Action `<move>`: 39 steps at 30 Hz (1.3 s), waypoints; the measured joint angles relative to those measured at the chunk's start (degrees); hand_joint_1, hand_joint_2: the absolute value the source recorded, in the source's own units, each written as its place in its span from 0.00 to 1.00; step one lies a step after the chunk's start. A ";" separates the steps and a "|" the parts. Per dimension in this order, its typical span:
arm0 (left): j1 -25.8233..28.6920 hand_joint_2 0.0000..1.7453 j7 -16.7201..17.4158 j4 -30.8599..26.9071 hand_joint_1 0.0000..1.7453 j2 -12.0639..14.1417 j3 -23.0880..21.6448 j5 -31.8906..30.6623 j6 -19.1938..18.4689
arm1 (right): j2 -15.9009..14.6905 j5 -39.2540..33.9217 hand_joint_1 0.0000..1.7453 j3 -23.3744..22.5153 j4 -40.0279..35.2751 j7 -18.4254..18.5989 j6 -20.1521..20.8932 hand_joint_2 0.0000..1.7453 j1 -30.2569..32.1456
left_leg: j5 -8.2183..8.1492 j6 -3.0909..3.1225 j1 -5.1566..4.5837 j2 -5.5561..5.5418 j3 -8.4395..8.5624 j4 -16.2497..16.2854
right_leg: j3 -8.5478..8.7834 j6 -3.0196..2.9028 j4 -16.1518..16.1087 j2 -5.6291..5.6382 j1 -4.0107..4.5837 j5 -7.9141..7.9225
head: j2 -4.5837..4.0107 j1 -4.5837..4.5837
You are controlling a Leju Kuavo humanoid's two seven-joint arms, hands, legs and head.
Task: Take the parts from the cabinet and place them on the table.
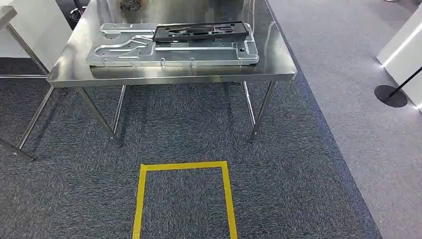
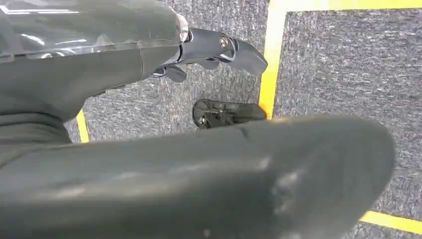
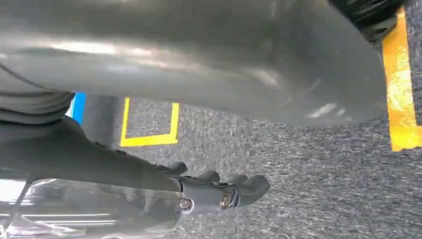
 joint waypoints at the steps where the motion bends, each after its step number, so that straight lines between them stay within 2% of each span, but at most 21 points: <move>1: -0.01 0.00 0.06 0.00 0.00 0.02 0.02 0.02 0.06 | 0.00 0.02 0.00 0.02 0.02 -0.02 0.02 1.00 -0.08 | 0.50 -0.35 0.10 0.13 -0.08 -0.06 | -0.35 -0.10 -0.05 -0.01 0.09 0.06 | 0.00 0.02; 3: -0.03 0.00 0.09 0.00 0.00 0.04 0.09 0.13 0.26 | 0.00 0.13 0.00 0.07 0.02 -0.07 0.20 1.00 -0.14 | 1.34 -0.93 0.31 0.19 -0.15 -0.31 | -0.69 -0.71 0.00 0.01 0.38 0.69 | 0.00 0.02; 4: 0.10 0.00 0.11 0.02 0.00 0.04 0.15 0.15 0.37 | 0.00 0.13 0.00 0.07 0.11 -0.07 0.39 1.00 -0.15 | 1.27 -1.26 0.05 0.04 -0.37 -0.10 | -1.02 -1.17 -0.75 -0.12 -0.26 1.69 | 0.00 0.02; 6: 0.12 0.00 0.09 0.02 0.00 0.04 0.28 0.15 0.63 | -0.24 0.13 0.00 0.07 0.22 -0.11 0.44 1.00 -0.49 | -4.47 -1.62 0.36 -0.37 -1.99 3.97 | -2.51 -1.88 -0.66 -0.53 -0.27 2.95 | 0.00 0.00; 8: 0.21 0.00 -0.02 0.02 0.00 0.04 0.33 0.13 0.66 | -0.81 0.09 0.00 0.07 0.28 -0.22 0.65 1.00 -0.46 | -10.93 -2.09 0.72 -0.37 -4.14 12.80 | -4.26 -1.97 -0.50 -0.56 -0.09 4.26 | 0.00 0.02; 9: 0.21 0.00 -0.09 0.02 0.00 0.04 0.33 0.09 0.66 | -1.11 0.07 0.00 0.07 0.35 -0.31 0.68 1.00 -0.46 | -12.05 -2.28 0.78 -0.37 -4.62 16.15 | -5.24 -1.93 -0.33 -0.61 -0.04 4.96 | 0.00 0.02; 10: 0.22 0.00 -0.09 0.02 0.00 0.04 0.33 0.06 0.66 | -1.38 0.00 0.00 0.07 0.44 -0.35 0.74 1.00 -0.46 | -11.31 -2.36 0.82 -0.37 -4.33 17.77 | -6.32 -1.83 -0.11 -0.62 -0.04 5.59 | 0.00 0.00; 13: 0.16 0.00 -0.09 0.02 0.00 0.07 0.33 0.02 0.66 | -1.71 -0.04 0.00 0.07 0.72 -0.81 0.90 1.00 -0.47 | -4.57 -2.44 1.10 -0.36 2.24 10.60 | -10.10 -1.31 1.17 -0.54 -0.11 7.17 | 0.00 0.00; 14: 0.01 0.00 -0.11 0.02 0.00 0.13 0.33 0.00 0.68 | -1.77 -0.04 0.00 0.07 0.74 -1.01 1.03 1.00 -0.58 | -5.02 -2.36 1.15 -0.36 5.98 5.68 | -10.83 -1.04 1.86 -0.49 -0.10 7.59 | 0.00 0.00; 15: -0.14 0.00 -0.11 0.02 0.00 0.18 0.33 0.00 0.72 | -1.88 -0.04 0.00 0.07 0.74 -1.27 1.03 1.00 -0.54 | -7.67 -2.12 0.84 -0.38 10.18 -0.03 | -11.52 -0.69 2.53 -0.39 0.13 7.83 | 0.00 0.00; 16: -0.24 0.00 -0.15 0.02 0.00 0.20 0.33 0.00 0.92 | -1.92 -0.04 0.00 0.07 0.83 -1.53 1.22 1.00 -0.42 | -8.62 -1.56 0.75 -0.41 10.70 -2.12 | -11.55 -0.39 2.89 -0.52 0.13 8.03 | 0.00 0.02; 19: -0.03 0.00 -0.15 0.02 0.00 0.26 0.37 0.00 1.27 | -1.92 -0.04 0.00 0.07 0.90 -2.07 1.73 1.00 -0.54 | -7.70 -0.20 0.45 -0.22 10.10 -2.04 | -11.45 0.84 2.65 -0.60 -0.25 9.41 | 0.00 0.04; 21: -0.18 0.00 -0.07 0.02 0.00 0.35 0.42 0.02 1.59 | -1.92 -0.09 0.00 0.05 0.90 -2.40 1.70 1.00 -0.47 | -6.55 0.75 0.61 0.06 9.19 -2.15 | -12.76 1.28 5.59 -0.31 -0.63 5.94 | 0.00 0.04; 24: -0.01 0.00 0.04 0.02 0.00 0.52 0.52 0.04 1.88 | -1.60 -0.42 0.00 0.07 1.07 -2.84 1.77 1.00 -0.43 | -5.08 0.81 0.29 0.11 7.12 -1.88 | -17.25 1.97 19.56 -0.17 -0.77 -2.38 | 0.00 0.02; 26: 0.09 0.00 0.15 0.02 0.00 0.55 0.63 0.04 1.90 | -1.60 -0.77 0.00 0.04 1.14 -3.30 2.36 1.00 -0.39 | -4.61 0.65 0.22 0.11 6.08 -1.51 | -15.74 1.93 19.82 -0.18 -0.79 -2.07 | 0.00 0.02; 29: 0.08 0.00 0.28 0.02 0.00 0.55 0.81 0.00 1.90 | -1.60 -1.44 0.00 0.00 1.14 -3.67 2.99 1.00 -0.42 | -4.28 0.35 0.22 0.07 5.69 -0.99 | -5.23 1.13 4.49 -0.17 -0.67 3.03 | 0.00 0.02; 30: 0.07 0.00 0.26 0.02 0.00 0.55 0.81 0.00 1.90 | -1.60 -1.57 0.00 -0.11 1.16 -3.65 3.06 1.00 -0.48 | -4.23 0.02 -0.07 0.13 5.35 -0.79 | -3.84 0.52 1.75 -0.13 -0.37 1.87 | 0.00 0.02; 33: -0.07 0.00 0.37 0.02 0.00 0.55 0.83 -0.02 1.90 | -1.60 -2.73 0.00 -0.81 1.20 -2.88 3.67 1.00 -0.47 | -3.80 -0.83 0.14 0.13 5.01 -0.74 | -4.55 -0.25 1.85 -0.14 0.09 2.46 | 0.00 0.02; 35: -0.11 0.00 0.46 0.02 0.00 0.61 0.85 -0.04 1.90 | -1.60 -3.21 0.00 -1.31 1.22 -2.49 3.83 1.00 -0.49 | -4.49 -1.45 0.19 -0.06 4.70 0.05 | -4.40 -1.21 0.92 -0.44 -0.54 3.19 | 0.00 0.02; 36: -0.11 0.00 0.48 0.02 0.00 0.66 0.85 -0.07 1.90 | -1.70 -3.26 0.00 -1.42 1.22 -2.38 3.82 1.00 -0.49 | -6.18 -1.68 0.19 -0.28 3.67 2.17 | -4.54 -1.59 0.79 -0.44 -0.51 3.36 | 0.00 0.00; 39: 0.04 0.00 0.57 0.02 0.00 0.66 0.87 -0.11 1.90 | -2.27 -3.28 0.00 -1.66 1.27 -2.34 4.02 1.00 -0.49 | -12.85 -2.27 0.58 -0.36 -2.81 16.04 | -5.36 -1.95 0.90 -0.50 -0.32 3.70 | 0.00 0.02</move>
